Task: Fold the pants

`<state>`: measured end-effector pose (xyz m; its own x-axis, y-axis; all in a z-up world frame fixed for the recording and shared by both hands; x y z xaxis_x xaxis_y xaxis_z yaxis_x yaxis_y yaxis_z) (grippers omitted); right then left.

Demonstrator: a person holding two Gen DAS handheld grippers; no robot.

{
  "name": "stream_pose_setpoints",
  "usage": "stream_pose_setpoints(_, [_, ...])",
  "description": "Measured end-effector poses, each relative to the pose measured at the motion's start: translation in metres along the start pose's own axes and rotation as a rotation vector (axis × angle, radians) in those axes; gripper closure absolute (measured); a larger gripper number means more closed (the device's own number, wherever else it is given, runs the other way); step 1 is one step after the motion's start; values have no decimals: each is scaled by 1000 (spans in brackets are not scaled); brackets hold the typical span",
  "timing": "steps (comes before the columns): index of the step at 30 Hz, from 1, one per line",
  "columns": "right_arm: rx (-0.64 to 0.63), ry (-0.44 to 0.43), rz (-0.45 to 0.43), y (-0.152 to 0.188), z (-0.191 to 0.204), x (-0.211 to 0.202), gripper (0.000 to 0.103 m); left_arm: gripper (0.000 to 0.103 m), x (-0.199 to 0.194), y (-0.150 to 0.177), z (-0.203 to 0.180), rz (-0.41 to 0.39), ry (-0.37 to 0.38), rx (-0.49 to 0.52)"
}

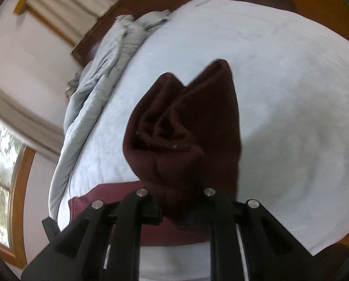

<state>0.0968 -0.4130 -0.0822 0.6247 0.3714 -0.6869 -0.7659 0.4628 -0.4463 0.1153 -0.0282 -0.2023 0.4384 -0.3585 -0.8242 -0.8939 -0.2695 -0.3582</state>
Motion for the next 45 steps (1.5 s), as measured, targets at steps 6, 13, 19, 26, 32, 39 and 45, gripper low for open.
stream_pose_setpoints(6, [-116, -51, 62, 26, 77, 32, 90, 12, -8, -1, 10, -9, 18, -38])
stream_pose_setpoints(13, [-220, -32, 165, 70, 122, 78, 90, 12, -19, 4, 34, -16, 26, -79])
stream_pose_setpoints(19, [-308, 27, 274, 119, 133, 124, 90, 12, -20, 4, 46, -16, 22, -127])
stream_pose_setpoints(26, [-332, -18, 394, 161, 136, 145, 62, 12, -14, 1, 51, 3, 28, -151])
stream_pose_setpoints(32, [-247, -385, 571, 179, 144, 101, 28, 12, -3, -5, 40, 45, 85, -162])
stream_pose_setpoints(39, [-116, -312, 379, 129, 79, 54, 39, 12, 27, 1, -7, 133, 150, -124])
stream_pose_setpoints(45, [-42, -235, 289, 107, 38, 43, 39, 12, 64, 7, -37, 214, 173, -134])
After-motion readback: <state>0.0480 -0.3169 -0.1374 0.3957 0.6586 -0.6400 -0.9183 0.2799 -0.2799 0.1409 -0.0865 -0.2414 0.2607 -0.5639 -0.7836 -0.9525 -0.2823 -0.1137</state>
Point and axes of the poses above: each gripper's, at about its wrist camera, not at the fingertips, and x roughly the way its jaws point, z to its left, y to its underside, the point moved 8 cm from there along x, roughly the way its jaws point, and after that the axes turned 1 degree about -x, right-handed, at the moved point
